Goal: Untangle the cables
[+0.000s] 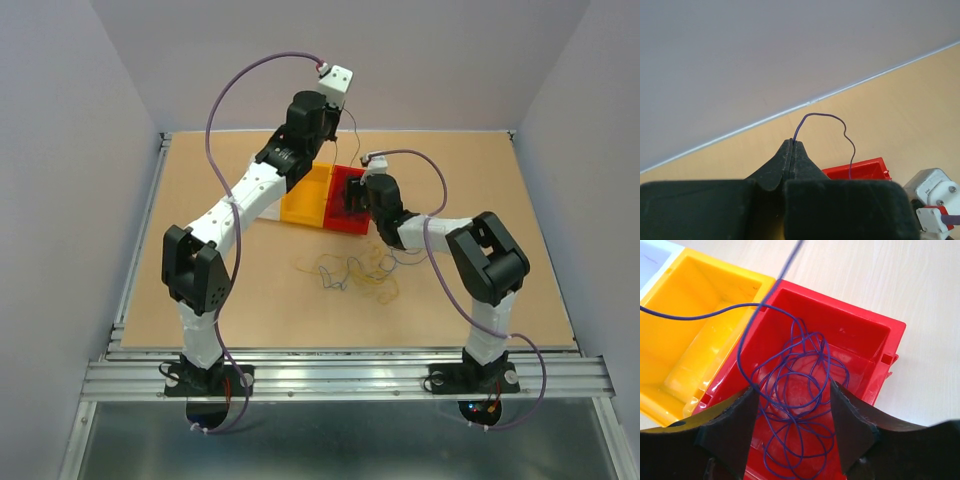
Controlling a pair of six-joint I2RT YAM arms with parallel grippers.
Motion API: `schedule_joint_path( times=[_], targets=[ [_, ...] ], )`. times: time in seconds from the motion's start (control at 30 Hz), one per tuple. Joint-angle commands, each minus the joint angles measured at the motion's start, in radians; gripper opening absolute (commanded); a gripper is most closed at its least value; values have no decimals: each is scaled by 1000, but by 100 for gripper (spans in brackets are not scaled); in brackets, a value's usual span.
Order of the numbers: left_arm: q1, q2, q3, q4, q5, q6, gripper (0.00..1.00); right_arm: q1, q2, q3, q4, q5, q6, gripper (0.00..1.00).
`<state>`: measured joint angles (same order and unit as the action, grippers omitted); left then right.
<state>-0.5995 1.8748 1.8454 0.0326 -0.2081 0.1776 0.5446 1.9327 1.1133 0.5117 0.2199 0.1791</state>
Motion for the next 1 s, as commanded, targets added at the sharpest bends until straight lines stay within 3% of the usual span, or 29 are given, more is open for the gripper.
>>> schedule_joint_path(
  times=[0.0,0.6,0.97],
  targets=[
    [6,-28,-34,29,24,-15,0,6,-52,-47,129,-4,-26,64],
    [-19,0,-143,56,119,-56,0,-1,-250,-236,237,71,17,68],
    [-56,89,-135,56,122,-72,0,-103,-308,-290,243,101,148,69]
  ],
)
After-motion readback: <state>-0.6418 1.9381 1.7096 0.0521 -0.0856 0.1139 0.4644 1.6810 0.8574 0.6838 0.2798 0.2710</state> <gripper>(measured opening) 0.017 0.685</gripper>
